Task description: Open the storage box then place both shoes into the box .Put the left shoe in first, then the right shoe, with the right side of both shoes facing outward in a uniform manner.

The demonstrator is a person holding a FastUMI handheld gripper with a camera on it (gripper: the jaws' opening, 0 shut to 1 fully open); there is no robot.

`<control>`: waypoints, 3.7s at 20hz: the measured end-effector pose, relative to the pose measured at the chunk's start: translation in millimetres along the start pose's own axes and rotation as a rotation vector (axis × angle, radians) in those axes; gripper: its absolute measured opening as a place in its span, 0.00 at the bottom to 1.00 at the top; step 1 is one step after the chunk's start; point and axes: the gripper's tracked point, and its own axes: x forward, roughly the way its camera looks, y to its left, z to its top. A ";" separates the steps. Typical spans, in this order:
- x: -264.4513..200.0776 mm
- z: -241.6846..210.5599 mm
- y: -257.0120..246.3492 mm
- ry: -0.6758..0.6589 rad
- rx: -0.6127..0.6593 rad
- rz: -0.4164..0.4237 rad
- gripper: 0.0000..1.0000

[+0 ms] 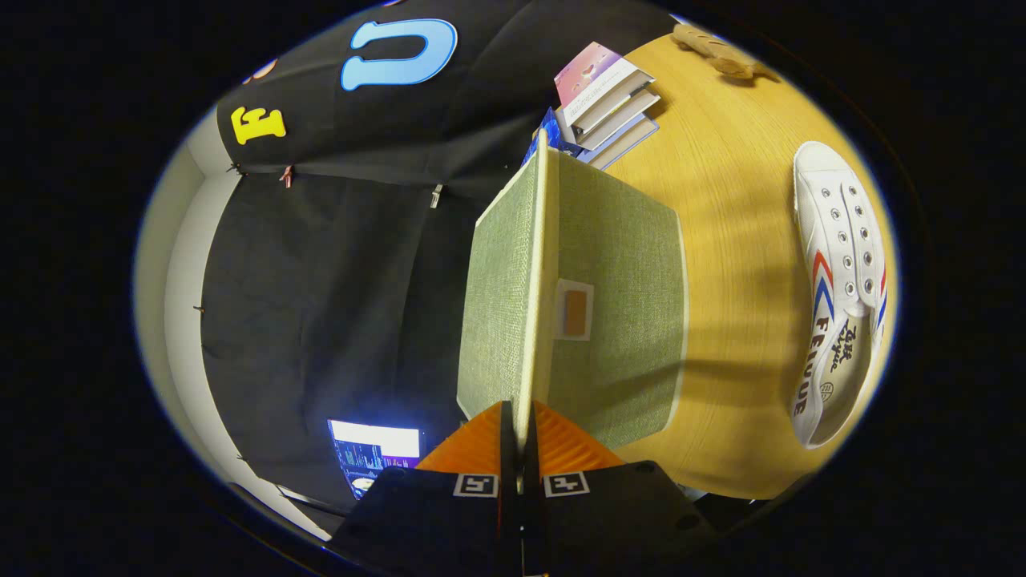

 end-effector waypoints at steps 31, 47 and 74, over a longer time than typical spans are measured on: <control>179.1 -18.2 216.6 0.095 -0.207 0.079 0.56; -34.1 95.5 63.6 -0.318 -0.699 -0.470 0.98; -122.4 82.1 -242.6 -0.142 -0.526 -0.979 0.78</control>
